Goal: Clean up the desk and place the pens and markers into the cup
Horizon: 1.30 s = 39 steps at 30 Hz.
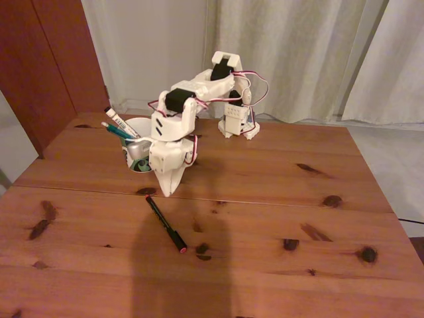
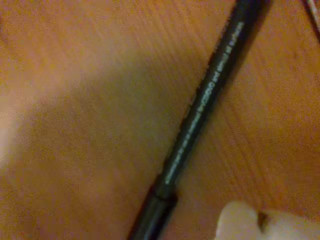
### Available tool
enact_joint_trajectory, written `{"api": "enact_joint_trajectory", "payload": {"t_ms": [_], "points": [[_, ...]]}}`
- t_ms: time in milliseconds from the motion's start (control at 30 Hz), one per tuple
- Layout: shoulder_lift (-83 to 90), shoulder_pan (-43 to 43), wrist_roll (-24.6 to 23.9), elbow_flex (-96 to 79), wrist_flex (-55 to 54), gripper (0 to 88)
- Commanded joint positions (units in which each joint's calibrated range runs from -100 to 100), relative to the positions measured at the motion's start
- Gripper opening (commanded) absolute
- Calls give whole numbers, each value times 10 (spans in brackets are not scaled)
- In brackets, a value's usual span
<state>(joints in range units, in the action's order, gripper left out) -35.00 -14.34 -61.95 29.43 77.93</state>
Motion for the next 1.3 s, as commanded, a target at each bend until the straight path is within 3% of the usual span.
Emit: {"api": "enact_joint_trajectory", "payload": {"t_ms": [0, 233, 933, 1267], "points": [[-10, 5, 0, 40, 0, 35], [-43, 1, 2, 46, 0, 172], [-156, -39, 2, 210, -1, 174], [-171, -48, 20, 210, 0, 174]]}}
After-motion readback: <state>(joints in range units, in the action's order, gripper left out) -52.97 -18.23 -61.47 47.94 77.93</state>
